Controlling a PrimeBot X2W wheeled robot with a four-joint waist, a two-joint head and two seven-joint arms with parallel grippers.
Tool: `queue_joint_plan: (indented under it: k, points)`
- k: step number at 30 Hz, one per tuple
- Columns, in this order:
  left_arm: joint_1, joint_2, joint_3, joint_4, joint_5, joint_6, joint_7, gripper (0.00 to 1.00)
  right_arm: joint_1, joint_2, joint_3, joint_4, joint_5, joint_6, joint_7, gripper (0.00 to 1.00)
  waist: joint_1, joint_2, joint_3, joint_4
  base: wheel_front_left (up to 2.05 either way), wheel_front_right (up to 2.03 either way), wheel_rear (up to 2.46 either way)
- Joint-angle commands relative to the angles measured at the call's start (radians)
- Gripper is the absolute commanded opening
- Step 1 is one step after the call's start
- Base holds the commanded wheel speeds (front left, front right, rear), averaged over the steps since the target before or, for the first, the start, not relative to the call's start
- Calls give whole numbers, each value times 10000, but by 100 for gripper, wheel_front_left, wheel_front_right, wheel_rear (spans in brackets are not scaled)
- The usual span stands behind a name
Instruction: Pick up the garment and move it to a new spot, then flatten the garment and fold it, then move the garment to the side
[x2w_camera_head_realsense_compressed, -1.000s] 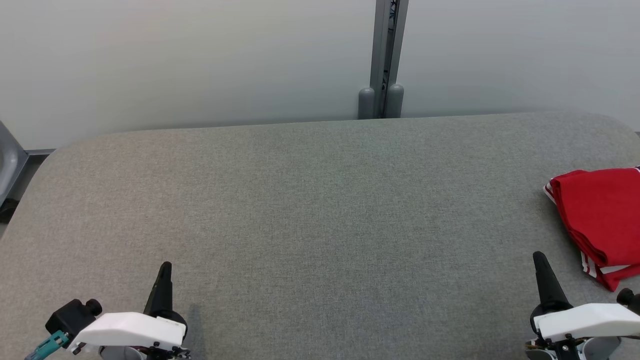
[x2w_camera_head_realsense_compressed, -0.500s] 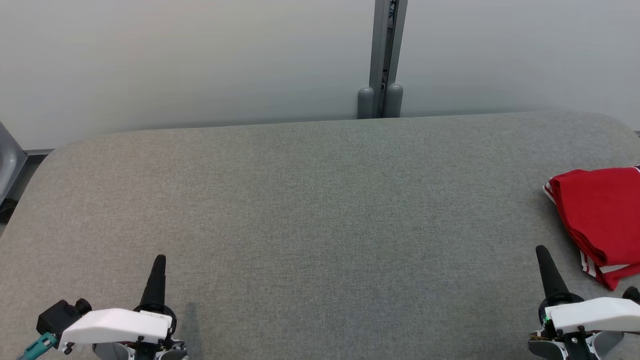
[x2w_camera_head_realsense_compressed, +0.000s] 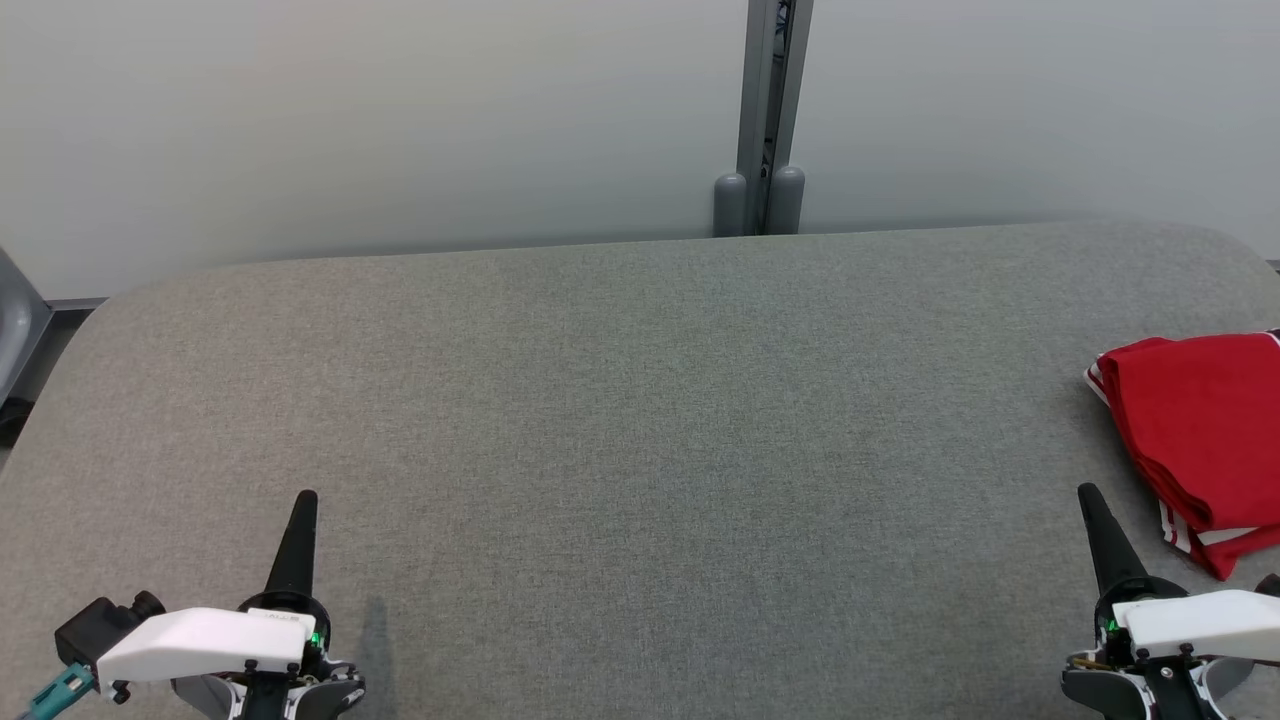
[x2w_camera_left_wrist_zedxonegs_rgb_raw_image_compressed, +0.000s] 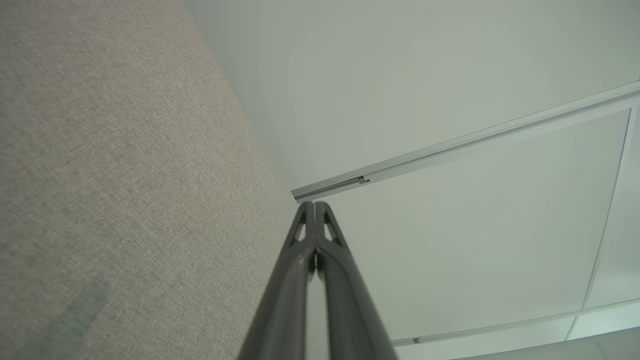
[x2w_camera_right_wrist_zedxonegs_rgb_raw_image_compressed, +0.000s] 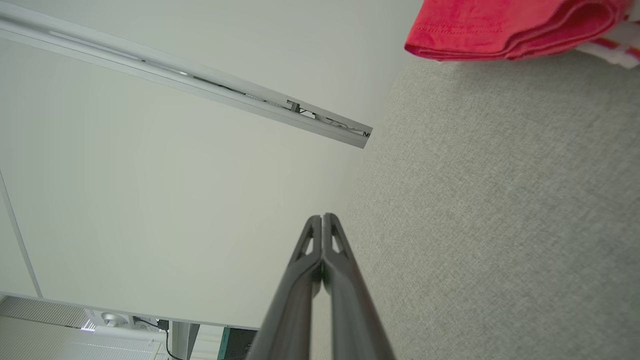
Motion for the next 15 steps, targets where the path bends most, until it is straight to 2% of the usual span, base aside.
queue_joint_plan:
  k: [1,15]
  points:
    - [-234,19,101,-103,-185,-72,47,0,-179,-95,-39,-104,190,6,70,0,0,0,0,-1,0,0,0]
    - [-309,-83,491,-156,-1226,-389,377,0,-234,-107,-179,-123,1420,7,361,0,0,0,14,-21,0,0,0]
